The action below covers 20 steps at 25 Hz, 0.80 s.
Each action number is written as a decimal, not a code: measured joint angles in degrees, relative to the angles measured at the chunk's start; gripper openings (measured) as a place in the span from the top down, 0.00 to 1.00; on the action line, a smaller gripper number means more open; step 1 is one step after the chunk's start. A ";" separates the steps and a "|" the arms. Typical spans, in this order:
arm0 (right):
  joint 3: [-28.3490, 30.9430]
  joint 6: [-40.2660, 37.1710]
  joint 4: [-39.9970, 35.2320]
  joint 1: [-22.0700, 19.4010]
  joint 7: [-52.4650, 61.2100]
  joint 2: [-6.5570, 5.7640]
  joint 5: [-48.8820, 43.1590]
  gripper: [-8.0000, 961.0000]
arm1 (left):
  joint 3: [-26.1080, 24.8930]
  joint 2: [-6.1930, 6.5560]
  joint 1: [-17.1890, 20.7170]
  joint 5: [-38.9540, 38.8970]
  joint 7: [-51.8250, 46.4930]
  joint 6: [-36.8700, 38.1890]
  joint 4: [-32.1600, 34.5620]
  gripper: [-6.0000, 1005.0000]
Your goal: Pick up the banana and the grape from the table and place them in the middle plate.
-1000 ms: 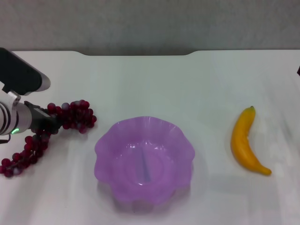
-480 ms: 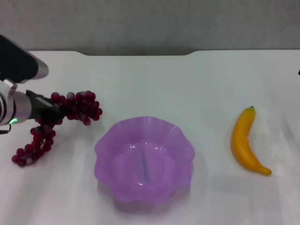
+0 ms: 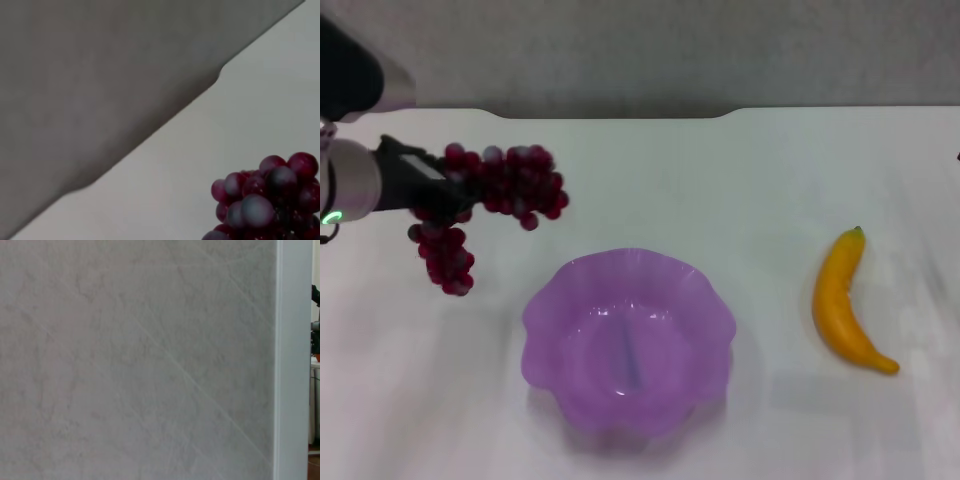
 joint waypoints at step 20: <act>0.01 0.00 0.01 0.06 0.00 0.00 -0.13 0.08 | 21.87 0.04 4.02 -6.33 1.19 -1.19 -14.25 0.63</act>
